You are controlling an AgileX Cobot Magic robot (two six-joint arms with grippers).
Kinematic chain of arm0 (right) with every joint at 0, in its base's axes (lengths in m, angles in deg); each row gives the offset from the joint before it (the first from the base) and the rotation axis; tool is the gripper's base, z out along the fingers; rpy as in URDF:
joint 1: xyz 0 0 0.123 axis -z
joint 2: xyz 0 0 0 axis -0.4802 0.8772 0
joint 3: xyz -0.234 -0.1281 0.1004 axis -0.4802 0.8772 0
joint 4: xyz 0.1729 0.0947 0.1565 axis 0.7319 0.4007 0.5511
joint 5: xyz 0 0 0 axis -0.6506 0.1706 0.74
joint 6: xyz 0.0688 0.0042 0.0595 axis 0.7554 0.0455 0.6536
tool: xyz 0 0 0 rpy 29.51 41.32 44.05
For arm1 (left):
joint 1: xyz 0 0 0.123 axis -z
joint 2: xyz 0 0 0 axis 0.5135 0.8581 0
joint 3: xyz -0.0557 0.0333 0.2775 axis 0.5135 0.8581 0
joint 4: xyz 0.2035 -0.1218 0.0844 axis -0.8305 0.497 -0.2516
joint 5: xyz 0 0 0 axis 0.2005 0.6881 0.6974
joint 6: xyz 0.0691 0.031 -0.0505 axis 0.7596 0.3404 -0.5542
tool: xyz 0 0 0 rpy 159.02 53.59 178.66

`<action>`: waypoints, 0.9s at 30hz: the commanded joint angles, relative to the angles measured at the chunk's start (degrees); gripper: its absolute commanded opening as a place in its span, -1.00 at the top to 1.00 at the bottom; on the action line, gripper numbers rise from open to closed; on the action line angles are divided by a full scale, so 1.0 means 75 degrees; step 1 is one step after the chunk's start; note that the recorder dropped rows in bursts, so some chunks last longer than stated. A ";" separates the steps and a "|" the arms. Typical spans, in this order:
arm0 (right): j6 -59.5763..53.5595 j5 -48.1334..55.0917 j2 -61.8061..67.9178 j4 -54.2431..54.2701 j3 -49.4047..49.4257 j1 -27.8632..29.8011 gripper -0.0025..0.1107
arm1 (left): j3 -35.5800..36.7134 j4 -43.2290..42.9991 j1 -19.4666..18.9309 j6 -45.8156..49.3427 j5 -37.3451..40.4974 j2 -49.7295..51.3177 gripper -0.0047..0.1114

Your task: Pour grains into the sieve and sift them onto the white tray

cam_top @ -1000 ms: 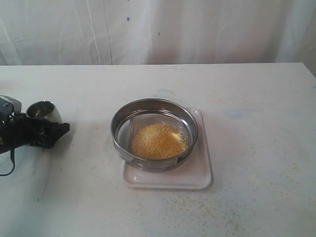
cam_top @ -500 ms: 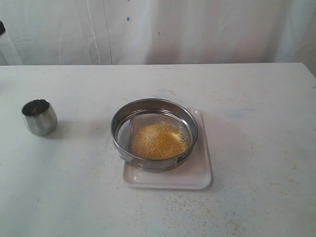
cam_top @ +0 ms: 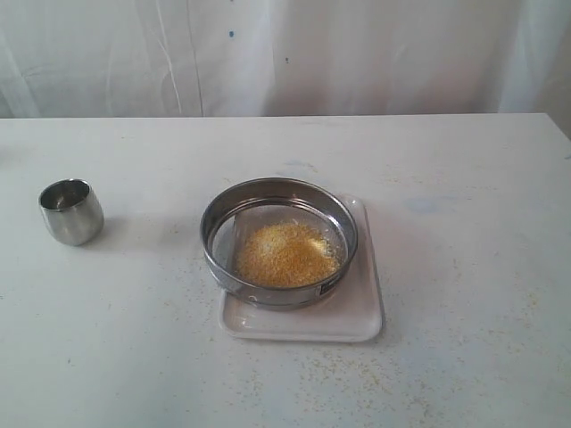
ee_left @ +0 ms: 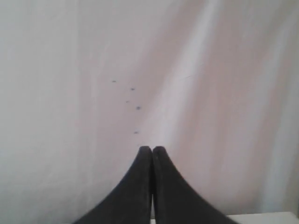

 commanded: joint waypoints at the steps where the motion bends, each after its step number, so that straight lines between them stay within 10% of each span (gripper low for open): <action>1: 0.0004 -0.0043 -0.0039 -0.0015 0.0016 -0.0010 0.96 | 0.0113 -0.2681 0.0200 0.0051 0.5319 -0.1438 0.92; 3: 0.0004 -0.0043 -0.0039 -0.0015 0.0016 -0.0010 0.96 | 0.0287 -0.2681 0.0225 0.0477 0.7433 -0.1745 0.92; 14: 0.0004 -0.0043 -0.0039 -0.0015 0.0016 -0.0010 0.96 | 0.2623 -0.1445 0.2126 0.0408 0.8810 -0.3263 0.92; 27: 0.0004 -0.0043 -0.0039 -0.0015 0.0016 -0.0010 0.96 | 0.2977 -0.1445 0.3034 0.0484 0.6971 -0.5764 0.92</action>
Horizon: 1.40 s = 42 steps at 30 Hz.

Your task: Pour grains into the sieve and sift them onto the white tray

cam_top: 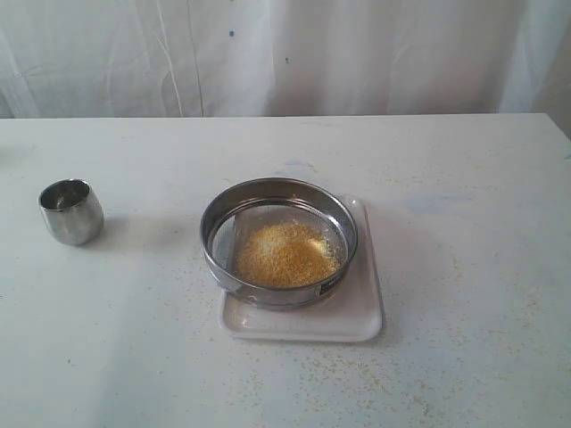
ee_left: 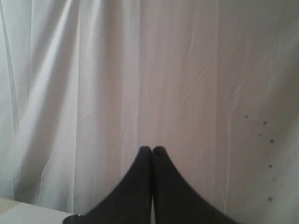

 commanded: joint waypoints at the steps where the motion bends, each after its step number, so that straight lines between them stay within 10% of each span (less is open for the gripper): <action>1: 0.0004 -0.0043 -0.0039 -0.0015 0.0016 -0.0010 0.96 | 0.0046 -0.0116 0.0055 0.0034 -0.0183 -0.0323 0.92; 20: 0.0004 -0.0043 -0.0039 -0.0015 0.0016 -0.0010 0.96 | 0.0063 -0.0897 0.1133 0.0283 -0.1013 -0.0437 0.92; 24: 0.0144 -0.0043 -0.0039 -0.0015 0.0016 -0.0010 0.96 | 0.0329 0.2801 0.1133 0.2780 -0.0837 -0.0437 0.92; 27: 0.0144 -0.0043 -0.0039 -0.0015 0.0016 -0.0010 0.96 | 0.0709 0.8282 0.1116 0.7936 -0.0359 -0.0437 0.92; 29: 0.0144 -0.0043 -0.0039 -0.0015 0.0016 -0.0010 0.96 | 0.1047 0.9811 0.1116 1.0620 -0.0309 -0.0437 0.92; 42: 0.0144 -0.0043 -0.0039 -0.0015 0.0016 -0.0010 0.96 | 0.3660 1.1195 0.1116 1.2666 -0.0365 -0.0437 0.92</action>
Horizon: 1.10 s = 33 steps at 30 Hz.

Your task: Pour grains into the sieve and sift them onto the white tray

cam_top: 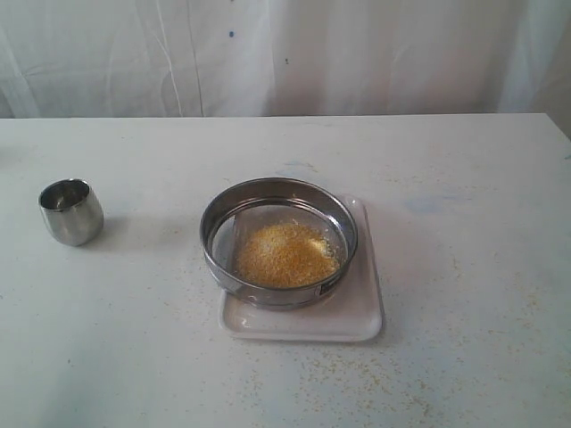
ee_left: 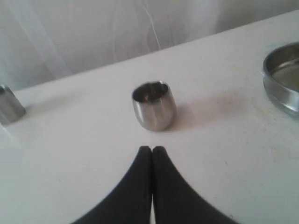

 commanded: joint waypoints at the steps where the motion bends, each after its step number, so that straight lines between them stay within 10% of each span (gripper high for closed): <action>1: 0.0011 -0.0043 -0.0039 -0.0015 0.0016 -0.0010 0.96 | 0.0645 0.0629 0.0025 0.0105 -0.0507 -0.0039 0.92; 16: 0.0011 -0.0043 -0.0039 -0.0015 0.0016 -0.0010 0.96 | 0.0684 0.0696 0.0025 0.0123 -0.0434 -0.0039 0.92; 22: 0.0011 -0.0043 -0.0039 -0.0015 0.0016 -0.0010 0.96 | 0.0684 0.0896 -0.0126 0.0123 0.2194 -0.0595 0.92; 33: 0.0014 -0.0043 -0.0039 0.0007 0.0016 -0.0010 0.96 | 0.0917 0.1085 -0.0516 0.0132 0.2311 -0.1240 0.92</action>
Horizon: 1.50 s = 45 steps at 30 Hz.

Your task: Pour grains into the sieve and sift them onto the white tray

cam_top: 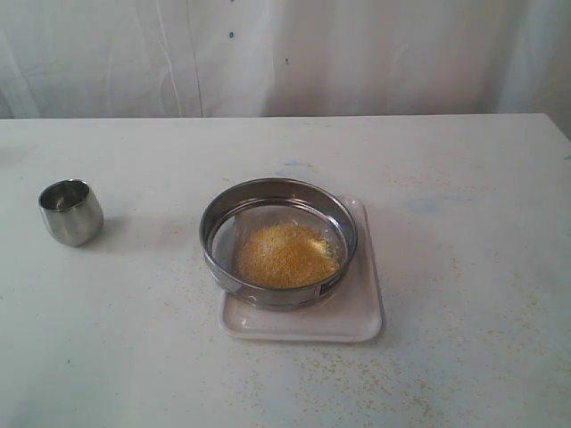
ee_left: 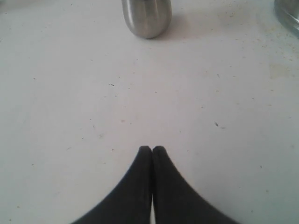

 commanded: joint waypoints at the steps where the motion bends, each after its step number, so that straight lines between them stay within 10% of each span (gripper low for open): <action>1: 0.0014 -0.0043 -0.0039 0.0007 0.0016 -0.0010 0.96 | 0.0067 0.0116 -0.0022 0.0006 0.0086 -0.0051 0.92; 14: -0.0027 -0.0043 -0.0039 -0.0040 0.0016 -0.0010 0.96 | 0.0067 0.0116 -0.0022 0.0006 0.0086 -0.0051 0.92; 24: -0.0101 -0.0398 -0.0039 -0.2714 0.0016 -0.0010 0.96 | 0.0067 0.0176 -0.0022 -0.0058 0.0066 -0.0051 0.92; 38: 0.3334 -1.1349 -0.0039 0.2191 -0.0964 -0.0010 0.96 | 0.0067 0.0176 -0.0022 -0.0030 0.0066 -0.0051 0.92; 41: 0.3232 -1.0417 -0.0039 0.2427 -0.2277 -0.0010 0.96 | 0.0067 0.0176 -0.0022 -0.0030 0.0066 -0.0051 0.92; 45: 0.0479 -0.5331 0.0613 0.0196 -0.3980 -0.0010 0.96 | 0.0067 0.0176 -0.0022 -0.0030 0.0066 -0.0051 0.92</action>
